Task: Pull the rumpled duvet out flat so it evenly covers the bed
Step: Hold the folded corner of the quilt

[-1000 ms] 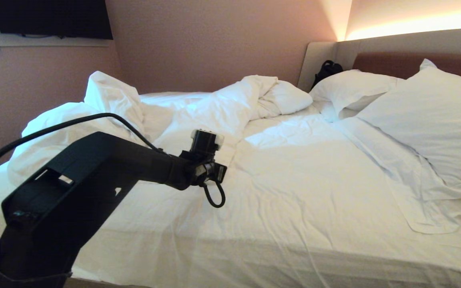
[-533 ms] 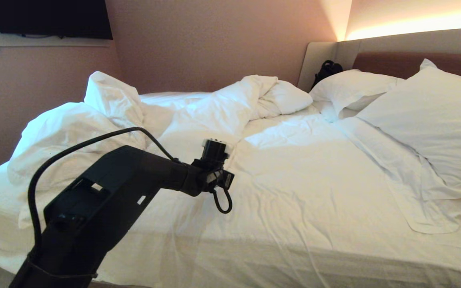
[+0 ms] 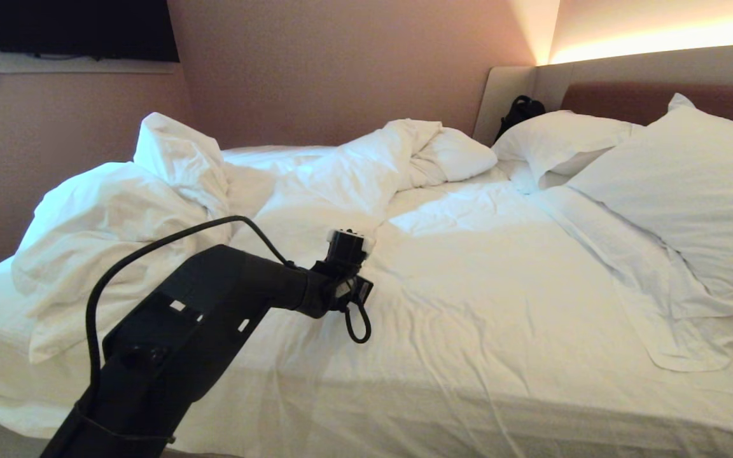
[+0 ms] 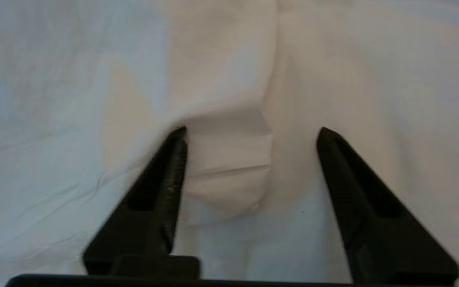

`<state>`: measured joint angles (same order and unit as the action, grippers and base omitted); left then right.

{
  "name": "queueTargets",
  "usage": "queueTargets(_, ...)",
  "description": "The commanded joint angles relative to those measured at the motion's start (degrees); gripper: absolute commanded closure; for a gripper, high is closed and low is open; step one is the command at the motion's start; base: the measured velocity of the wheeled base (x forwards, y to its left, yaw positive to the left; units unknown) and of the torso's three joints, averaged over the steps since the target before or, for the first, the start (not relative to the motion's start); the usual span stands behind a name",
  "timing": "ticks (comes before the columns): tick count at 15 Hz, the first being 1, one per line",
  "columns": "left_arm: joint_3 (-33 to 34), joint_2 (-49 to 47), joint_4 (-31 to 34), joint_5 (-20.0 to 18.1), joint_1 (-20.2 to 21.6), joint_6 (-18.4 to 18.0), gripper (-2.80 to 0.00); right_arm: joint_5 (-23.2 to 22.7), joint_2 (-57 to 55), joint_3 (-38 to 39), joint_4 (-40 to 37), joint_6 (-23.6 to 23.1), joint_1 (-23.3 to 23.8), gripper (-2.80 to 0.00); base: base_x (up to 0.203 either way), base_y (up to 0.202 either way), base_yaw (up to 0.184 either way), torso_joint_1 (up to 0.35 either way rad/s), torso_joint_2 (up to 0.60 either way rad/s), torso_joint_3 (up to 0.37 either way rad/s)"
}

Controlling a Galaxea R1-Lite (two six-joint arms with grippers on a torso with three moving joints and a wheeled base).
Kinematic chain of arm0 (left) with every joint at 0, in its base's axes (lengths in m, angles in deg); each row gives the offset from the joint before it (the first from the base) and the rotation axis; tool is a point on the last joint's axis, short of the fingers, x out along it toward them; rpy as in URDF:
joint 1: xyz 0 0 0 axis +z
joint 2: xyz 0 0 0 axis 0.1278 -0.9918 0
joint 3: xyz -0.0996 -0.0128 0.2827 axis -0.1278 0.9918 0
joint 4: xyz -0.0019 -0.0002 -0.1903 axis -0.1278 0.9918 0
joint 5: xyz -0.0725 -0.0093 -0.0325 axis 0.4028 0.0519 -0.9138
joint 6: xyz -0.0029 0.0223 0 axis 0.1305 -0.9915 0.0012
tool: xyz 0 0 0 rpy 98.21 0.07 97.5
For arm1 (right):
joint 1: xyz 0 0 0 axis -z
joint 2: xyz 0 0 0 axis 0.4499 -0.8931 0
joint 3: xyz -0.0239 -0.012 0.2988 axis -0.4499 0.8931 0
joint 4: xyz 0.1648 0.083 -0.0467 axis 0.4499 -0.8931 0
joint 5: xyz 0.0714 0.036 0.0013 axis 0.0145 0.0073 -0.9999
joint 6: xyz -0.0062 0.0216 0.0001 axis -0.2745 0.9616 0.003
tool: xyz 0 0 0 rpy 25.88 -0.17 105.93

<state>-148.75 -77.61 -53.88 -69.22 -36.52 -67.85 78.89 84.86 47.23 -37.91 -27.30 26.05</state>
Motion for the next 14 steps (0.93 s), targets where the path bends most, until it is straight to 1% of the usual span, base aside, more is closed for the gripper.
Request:
queueTargets(1, -0.4, -0.4, 0.3, 0.8, -0.7, -0.1, -2.8, 0.0, 0.0, 0.0, 0.0, 0.0, 0.0, 0.0, 0.0, 0.0, 0.0, 0.0, 0.0, 0.0)
queueTargets(2, -0.5, -0.6, 0.1, 3.2, -0.7, -0.9, -2.8, 0.0, 0.0, 0.0, 0.0, 0.0, 0.0, 0.0, 0.0, 0.0, 0.0, 0.0, 0.0, 0.0)
queueTargets(3, -1.1, -1.4, -0.3, 6.1, -0.8, -3.1, -2.8, 0.0, 0.0, 0.0, 0.0, 0.0, 0.0, 0.0, 0.0, 0.0, 0.0, 0.0, 0.0, 0.0)
queueTargets(4, -2.4, -1.9, -0.3, 7.5, -0.8, -4.3, -2.8, 0.0, 0.0, 0.0, 0.0, 0.0, 0.0, 0.0, 0.0, 0.0, 0.0, 0.0, 0.0, 0.0)
queueTargets(6, -4.4, -2.6, 0.7, 8.2, -1.3, -4.7, -2.8, 0.0, 0.0, 0.0, 0.0, 0.0, 0.0, 0.0, 0.0, 0.0, 0.0, 0.0, 0.0, 0.0)
queueTargets(8, -5.5, -2.8, 2.7, 12.3, -1.4, -5.2, -2.8, 0.0, 0.0, 0.0, 0.0, 0.0, 0.0, 0.0, 0.0, 0.0, 0.0, 0.0, 0.0, 0.0)
queueTargets(11, -5.7, -3.2, 2.7, 13.3, -1.3, -6.5, -2.8, 0.0, 0.0, 0.0, 0.0, 0.0, 0.0, 0.0, 0.0, 0.0, 0.0, 0.0, 0.0, 0.0)
queueTargets(13, -5.7, -3.4, 2.2, 17.4, -1.3, -8.1, -2.8, 0.0, 0.0, 0.0, 0.0, 0.0, 0.0, 0.0, 0.0, 0.0, 0.0, 0.0, 0.0, 0.0)
queueTargets(14, -5.7, -3.7, 1.9, 18.5, -1.3, -9.1, -2.8, 0.0, 0.0, 0.0, 0.0, 0.0, 0.0, 0.0, 0.0, 0.0, 0.0, 0.0, 0.0, 0.0)
